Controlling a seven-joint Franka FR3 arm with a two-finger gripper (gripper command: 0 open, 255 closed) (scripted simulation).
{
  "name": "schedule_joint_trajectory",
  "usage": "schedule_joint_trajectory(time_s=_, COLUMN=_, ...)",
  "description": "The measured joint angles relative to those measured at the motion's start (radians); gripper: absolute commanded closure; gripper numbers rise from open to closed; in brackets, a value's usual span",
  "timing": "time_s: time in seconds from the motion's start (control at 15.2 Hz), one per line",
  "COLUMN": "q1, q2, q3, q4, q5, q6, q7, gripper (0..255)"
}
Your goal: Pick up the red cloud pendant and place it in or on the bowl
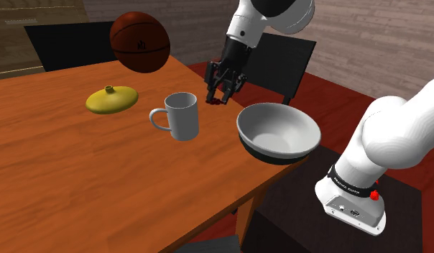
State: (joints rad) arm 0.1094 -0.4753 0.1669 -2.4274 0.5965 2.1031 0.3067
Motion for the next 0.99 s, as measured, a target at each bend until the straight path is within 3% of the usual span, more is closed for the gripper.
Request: schedule_joint_trajectory(time_s=0.99, q1=-0.017, q2=-0.029, q3=-0.023, q4=0.166, q5=-0.053, q6=-0.183, q7=0.082, gripper=255)
